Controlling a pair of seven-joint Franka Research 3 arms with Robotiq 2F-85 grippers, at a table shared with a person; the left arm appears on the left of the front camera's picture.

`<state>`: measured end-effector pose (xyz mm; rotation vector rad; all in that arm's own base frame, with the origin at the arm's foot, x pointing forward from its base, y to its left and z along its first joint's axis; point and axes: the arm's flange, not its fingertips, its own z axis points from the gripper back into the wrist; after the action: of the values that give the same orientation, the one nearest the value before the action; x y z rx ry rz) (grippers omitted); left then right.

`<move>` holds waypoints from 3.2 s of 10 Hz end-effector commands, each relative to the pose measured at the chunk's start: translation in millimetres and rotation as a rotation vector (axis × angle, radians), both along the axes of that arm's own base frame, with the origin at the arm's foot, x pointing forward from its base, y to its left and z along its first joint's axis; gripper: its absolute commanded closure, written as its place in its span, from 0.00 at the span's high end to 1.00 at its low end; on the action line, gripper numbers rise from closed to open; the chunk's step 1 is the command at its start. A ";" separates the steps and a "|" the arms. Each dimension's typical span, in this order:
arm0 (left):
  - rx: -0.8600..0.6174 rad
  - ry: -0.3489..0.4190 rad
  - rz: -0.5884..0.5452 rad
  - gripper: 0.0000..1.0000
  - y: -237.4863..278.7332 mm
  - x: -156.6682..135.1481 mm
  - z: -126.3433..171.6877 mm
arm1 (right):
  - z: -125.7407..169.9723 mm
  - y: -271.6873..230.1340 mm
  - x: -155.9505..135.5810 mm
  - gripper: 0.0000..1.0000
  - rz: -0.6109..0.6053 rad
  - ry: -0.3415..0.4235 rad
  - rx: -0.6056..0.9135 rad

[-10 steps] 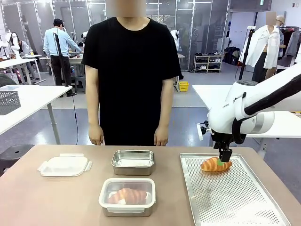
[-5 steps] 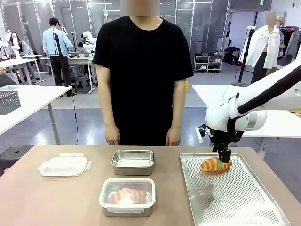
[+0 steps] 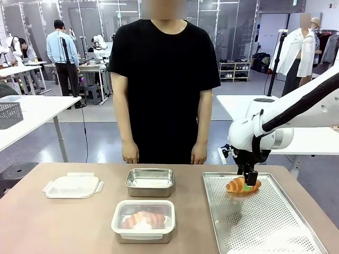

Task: Place the bread into the airtight container.
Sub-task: Pick up a Butter Roll and place it into an empty Airtight Container.

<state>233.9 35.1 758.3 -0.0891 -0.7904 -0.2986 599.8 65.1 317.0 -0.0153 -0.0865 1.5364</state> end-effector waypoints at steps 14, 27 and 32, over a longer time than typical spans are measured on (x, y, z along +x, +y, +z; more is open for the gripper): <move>0.007 0.000 0.006 1.00 -1.5 -0.7 0.2 | -22.9 -1.2 24.6 0.54 -0.033 0.066 -0.009; 0.007 0.000 0.006 1.00 -1.5 -0.7 0.2 | 149.6 213.3 -60.9 0.54 -0.253 -0.071 0.019; 0.007 0.000 0.006 1.00 -1.5 -0.7 0.2 | 132.6 321.1 -40.0 0.54 -0.230 -0.061 0.025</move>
<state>233.9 35.0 758.3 -0.0893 -0.7904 -0.2991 546.6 370.8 450.2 -0.0248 -0.1669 1.3230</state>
